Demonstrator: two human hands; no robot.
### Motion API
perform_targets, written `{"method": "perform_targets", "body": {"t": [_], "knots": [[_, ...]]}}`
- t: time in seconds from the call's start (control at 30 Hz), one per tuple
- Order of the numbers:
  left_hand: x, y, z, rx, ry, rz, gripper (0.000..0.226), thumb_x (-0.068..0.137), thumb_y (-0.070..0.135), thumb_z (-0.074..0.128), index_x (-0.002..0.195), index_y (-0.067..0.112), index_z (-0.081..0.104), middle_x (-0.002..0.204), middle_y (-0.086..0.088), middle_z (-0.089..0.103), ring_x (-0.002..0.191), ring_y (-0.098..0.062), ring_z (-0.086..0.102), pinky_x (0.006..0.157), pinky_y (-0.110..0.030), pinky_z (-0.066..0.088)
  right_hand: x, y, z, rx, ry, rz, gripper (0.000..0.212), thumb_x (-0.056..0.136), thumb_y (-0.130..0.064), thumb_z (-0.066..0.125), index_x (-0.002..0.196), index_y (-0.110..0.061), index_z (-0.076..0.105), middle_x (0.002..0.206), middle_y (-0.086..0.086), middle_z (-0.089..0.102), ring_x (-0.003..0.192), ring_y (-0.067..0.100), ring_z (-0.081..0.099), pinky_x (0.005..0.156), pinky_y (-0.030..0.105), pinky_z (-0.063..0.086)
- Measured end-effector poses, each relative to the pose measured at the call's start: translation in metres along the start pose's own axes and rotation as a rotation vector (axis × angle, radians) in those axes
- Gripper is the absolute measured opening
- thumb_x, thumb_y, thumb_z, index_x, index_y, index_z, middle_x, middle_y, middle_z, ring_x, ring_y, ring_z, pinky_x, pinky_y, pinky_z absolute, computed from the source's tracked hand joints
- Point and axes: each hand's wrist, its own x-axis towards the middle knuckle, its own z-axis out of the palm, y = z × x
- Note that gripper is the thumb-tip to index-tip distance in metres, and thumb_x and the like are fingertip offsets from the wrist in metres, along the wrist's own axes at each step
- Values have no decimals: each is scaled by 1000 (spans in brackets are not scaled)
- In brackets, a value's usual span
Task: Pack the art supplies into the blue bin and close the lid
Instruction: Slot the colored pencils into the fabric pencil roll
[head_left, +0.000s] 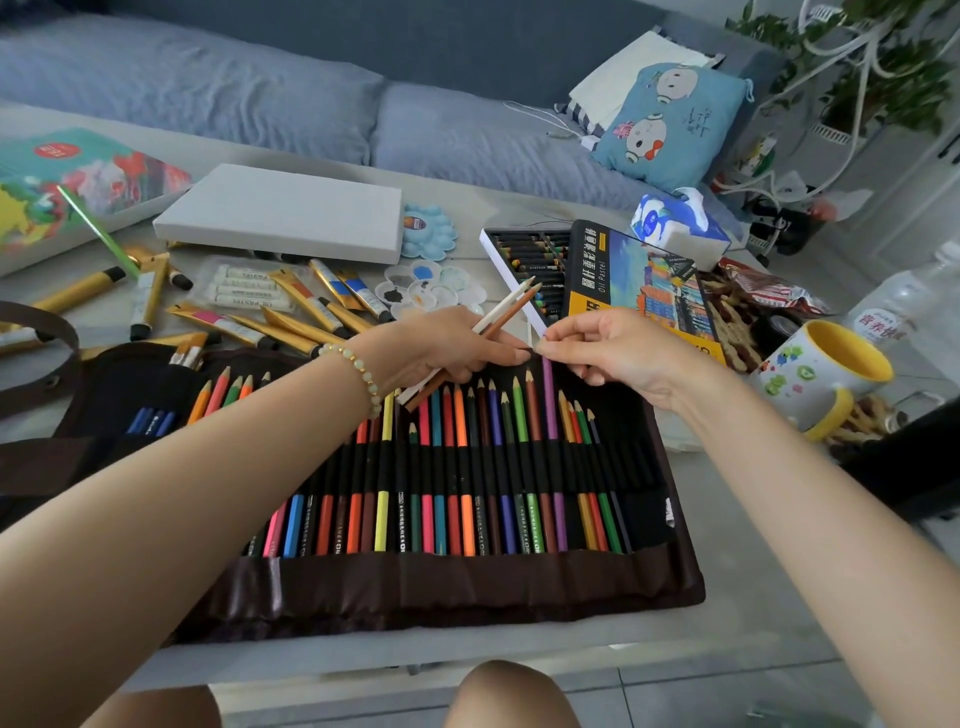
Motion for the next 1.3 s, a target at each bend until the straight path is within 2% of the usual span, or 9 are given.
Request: {"method": "perform_targets", "body": {"t": [0.1, 0.23, 0.4, 0.53, 0.73, 0.83, 1.0, 1.17, 1.3], "knots": [[2, -2, 2, -11, 4, 34, 15, 83, 31, 71, 96, 25, 72, 64, 2, 39, 54, -9, 36, 52, -18, 33, 3, -7, -3, -56, -70, -15, 14, 83, -12, 70, 94, -5, 67, 64, 0, 49, 50, 5, 44, 41, 13, 34], [0, -1, 0, -23, -20, 25, 8, 84, 31, 70, 90, 26, 71, 61, 3, 38, 51, -8, 34, 48, -16, 32, 10, -8, -3, -16, -7, -38, 4, 84, -8, 68, 86, -9, 65, 65, 2, 51, 47, 2, 46, 39, 12, 34], [2, -2, 1, -22, -8, 10, 19, 83, 31, 71, 100, 23, 71, 61, 3, 38, 50, -8, 34, 49, -17, 32, 7, -8, -3, -103, -72, -41, 5, 83, -10, 69, 84, -10, 65, 62, -1, 47, 49, 3, 44, 40, 12, 33], [3, -4, 2, -47, -9, 8, 18, 83, 29, 72, 99, 21, 72, 61, 3, 38, 50, -8, 34, 48, -16, 32, 3, -5, -5, -57, -101, -14, 6, 83, -12, 69, 85, -9, 64, 63, 1, 44, 49, 5, 41, 39, 11, 30], [2, -5, 1, -54, 7, 5, 26, 84, 32, 69, 107, 20, 71, 60, 3, 37, 52, -8, 32, 49, -17, 31, -1, -3, 11, 48, -43, 22, 9, 86, -15, 66, 94, -15, 63, 83, 2, 63, 63, 7, 57, 46, 16, 40], [2, -6, 0, -75, 0, 3, 27, 85, 30, 69, 109, 19, 71, 59, 3, 35, 50, -8, 30, 45, -14, 30, -5, 0, 14, 77, -31, -3, 14, 84, -10, 68, 94, -16, 61, 87, 1, 69, 69, 5, 64, 47, 15, 47], [1, -3, 1, -71, -15, 8, 25, 85, 28, 69, 108, 17, 70, 58, 3, 35, 48, -7, 29, 40, -12, 29, -4, -6, 13, -7, -3, -103, 14, 82, -7, 70, 92, -13, 64, 82, 1, 69, 69, 4, 65, 52, 15, 51], [1, -4, 1, -86, -2, -5, 3, 88, 19, 65, 90, 18, 66, 58, 2, 37, 48, -7, 31, 39, -13, 31, -5, -11, 15, -74, -62, -155, 13, 82, -4, 70, 92, -11, 65, 82, 3, 66, 69, 3, 64, 56, 18, 54], [3, -7, 2, -90, 9, -10, 14, 84, 26, 70, 96, 18, 71, 58, 3, 37, 49, -8, 31, 44, -15, 30, -9, -8, 16, -122, -38, -117, 14, 81, -9, 72, 92, -15, 66, 81, 3, 55, 71, 10, 58, 50, 16, 48]]}}
